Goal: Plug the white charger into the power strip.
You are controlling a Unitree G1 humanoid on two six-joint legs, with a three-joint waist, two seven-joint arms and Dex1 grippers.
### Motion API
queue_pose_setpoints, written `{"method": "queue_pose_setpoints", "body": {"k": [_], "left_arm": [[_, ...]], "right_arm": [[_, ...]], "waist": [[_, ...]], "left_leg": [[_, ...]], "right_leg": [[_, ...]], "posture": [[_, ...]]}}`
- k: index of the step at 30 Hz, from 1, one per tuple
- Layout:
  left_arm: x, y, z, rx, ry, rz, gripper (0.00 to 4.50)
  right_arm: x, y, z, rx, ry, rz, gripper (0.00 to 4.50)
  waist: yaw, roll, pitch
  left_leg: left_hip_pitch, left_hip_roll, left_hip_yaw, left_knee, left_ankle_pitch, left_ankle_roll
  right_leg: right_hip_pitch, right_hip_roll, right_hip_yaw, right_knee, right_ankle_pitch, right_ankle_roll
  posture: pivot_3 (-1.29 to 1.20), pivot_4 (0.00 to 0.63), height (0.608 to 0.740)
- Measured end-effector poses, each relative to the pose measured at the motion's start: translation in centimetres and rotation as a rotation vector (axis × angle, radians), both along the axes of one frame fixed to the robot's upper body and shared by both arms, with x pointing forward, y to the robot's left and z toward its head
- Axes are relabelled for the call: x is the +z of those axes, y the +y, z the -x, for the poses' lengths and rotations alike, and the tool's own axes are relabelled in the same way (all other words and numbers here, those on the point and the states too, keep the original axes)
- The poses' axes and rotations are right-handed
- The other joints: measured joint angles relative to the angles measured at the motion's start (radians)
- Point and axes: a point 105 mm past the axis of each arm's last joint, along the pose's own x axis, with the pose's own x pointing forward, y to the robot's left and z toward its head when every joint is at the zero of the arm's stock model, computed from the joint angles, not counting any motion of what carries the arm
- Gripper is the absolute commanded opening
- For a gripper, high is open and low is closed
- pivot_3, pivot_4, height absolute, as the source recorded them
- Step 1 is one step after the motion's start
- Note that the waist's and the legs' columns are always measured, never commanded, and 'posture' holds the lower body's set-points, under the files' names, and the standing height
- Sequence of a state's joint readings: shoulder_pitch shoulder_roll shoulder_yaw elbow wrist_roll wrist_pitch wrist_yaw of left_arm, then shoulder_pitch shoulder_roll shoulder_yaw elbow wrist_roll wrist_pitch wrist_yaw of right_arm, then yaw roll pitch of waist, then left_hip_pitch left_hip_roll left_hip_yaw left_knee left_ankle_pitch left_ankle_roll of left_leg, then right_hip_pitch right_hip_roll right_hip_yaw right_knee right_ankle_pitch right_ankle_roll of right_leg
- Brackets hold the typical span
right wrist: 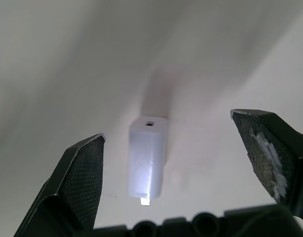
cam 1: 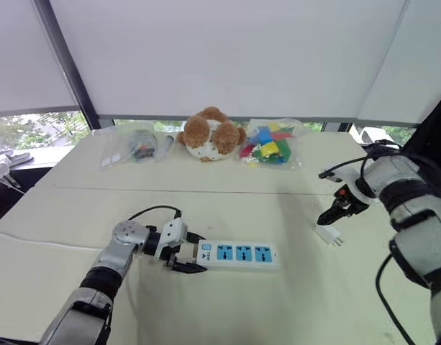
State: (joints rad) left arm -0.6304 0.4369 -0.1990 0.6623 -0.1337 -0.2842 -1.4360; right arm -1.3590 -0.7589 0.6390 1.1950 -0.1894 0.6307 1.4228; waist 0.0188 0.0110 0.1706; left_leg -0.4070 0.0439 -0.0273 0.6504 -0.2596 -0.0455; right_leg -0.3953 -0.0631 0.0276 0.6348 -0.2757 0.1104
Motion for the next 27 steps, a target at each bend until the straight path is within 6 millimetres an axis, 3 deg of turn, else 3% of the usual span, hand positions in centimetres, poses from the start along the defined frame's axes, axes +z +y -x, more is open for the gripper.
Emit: {"method": "queue_pose_setpoints", "body": {"k": [13, 16, 20, 22, 27], "left_arm": [[-0.4, -0.4, 0.2, 0.044, -0.005, 0.031, 3.01], [-0.4, -0.5, 0.2, 0.049, -0.010, 0.037, 3.01], [-0.5, -0.8, 0.2, 0.055, -0.011, 0.047, 3.01], [-0.5, -0.9, 0.2, 0.058, -0.013, 0.050, 3.01], [-0.5, -1.1, 0.0, 0.058, -0.018, 0.058, 3.01]], "right_arm": [[-1.8, 0.4, 0.2, 0.030, 0.085, 0.083, 4.50], [-2.1, 0.6, 0.0, 0.015, 0.081, 0.092, 3.62], [-2.6, 0.6, 0.0, 0.025, 0.087, 0.121, 1.52], [-2.7, 0.7, -0.1, 0.036, 0.089, 0.131, 0.71], [-2.7, 0.7, 0.1, 0.055, 0.106, 0.142, 0.71]], "waist": [[0.001, 0.010, -0.006], [0.002, 0.010, -0.006], [0.008, 0.010, -0.006], [0.012, 0.010, -0.006], [0.021, 0.010, -0.006]], "left_leg": [[0.001, -0.002, -0.001, 0.001, 0.001, -0.001], [0.001, -0.003, -0.002, 0.001, 0.001, -0.001], [0.001, -0.003, -0.002, 0.001, 0.001, -0.001], [0.001, -0.003, -0.002, 0.001, 0.001, -0.001], [0.001, -0.003, -0.002, 0.001, 0.001, -0.002]], "right_leg": [[0.002, -0.001, 0.000, 0.000, 0.001, 0.001], [0.003, -0.001, 0.000, 0.000, 0.001, 0.001], [0.003, -0.001, 0.000, 0.000, 0.001, 0.001], [0.003, -0.001, 0.000, 0.000, 0.001, 0.001], [0.003, -0.001, 0.000, 0.000, 0.001, 0.002]], "posture": [[0.00, 0.150, 0.739], [0.00, 0.150, 0.739], [0.00, 0.150, 0.739], [0.00, 0.150, 0.739], [0.00, 0.150, 0.739]]}}
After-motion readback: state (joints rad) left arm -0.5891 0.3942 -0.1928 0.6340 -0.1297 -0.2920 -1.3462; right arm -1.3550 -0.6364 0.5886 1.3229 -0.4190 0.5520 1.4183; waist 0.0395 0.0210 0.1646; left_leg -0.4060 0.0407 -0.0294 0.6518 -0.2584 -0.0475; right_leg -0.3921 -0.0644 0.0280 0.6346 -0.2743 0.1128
